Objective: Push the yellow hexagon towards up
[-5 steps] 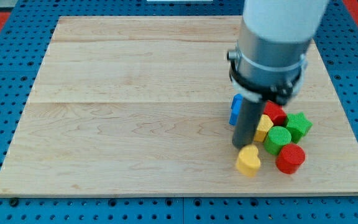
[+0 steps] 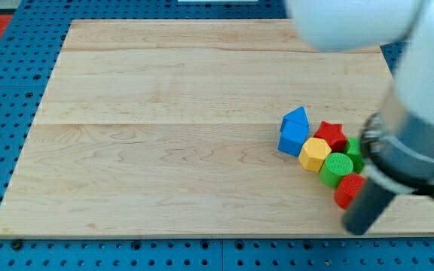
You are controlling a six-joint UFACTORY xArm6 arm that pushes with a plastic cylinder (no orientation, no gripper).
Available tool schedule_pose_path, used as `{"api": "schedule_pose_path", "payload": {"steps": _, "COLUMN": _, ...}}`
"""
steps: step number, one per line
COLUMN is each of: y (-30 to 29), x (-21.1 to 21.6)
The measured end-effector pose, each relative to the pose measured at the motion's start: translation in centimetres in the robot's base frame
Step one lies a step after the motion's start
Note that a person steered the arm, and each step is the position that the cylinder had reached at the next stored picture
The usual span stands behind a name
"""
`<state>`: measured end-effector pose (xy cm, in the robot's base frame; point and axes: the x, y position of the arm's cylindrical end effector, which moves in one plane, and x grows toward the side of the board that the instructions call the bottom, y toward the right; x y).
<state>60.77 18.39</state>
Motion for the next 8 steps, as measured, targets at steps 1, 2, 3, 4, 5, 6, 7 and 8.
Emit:
{"api": "schedule_pose_path", "payload": {"steps": 1, "y": 2.8, "x": -3.0}}
{"api": "schedule_pose_path", "payload": {"steps": 2, "y": -3.8, "x": -6.4}}
{"api": "schedule_pose_path", "payload": {"steps": 3, "y": -8.3, "x": -8.2}}
{"api": "schedule_pose_path", "payload": {"steps": 4, "y": -8.9, "x": -9.7}}
{"api": "schedule_pose_path", "payload": {"steps": 5, "y": -9.5, "x": -13.3}}
{"api": "schedule_pose_path", "payload": {"steps": 6, "y": -11.1, "x": -18.0}}
{"api": "schedule_pose_path", "payload": {"steps": 7, "y": -14.0, "x": -22.7}}
{"api": "schedule_pose_path", "payload": {"steps": 8, "y": -13.1, "x": -24.3}}
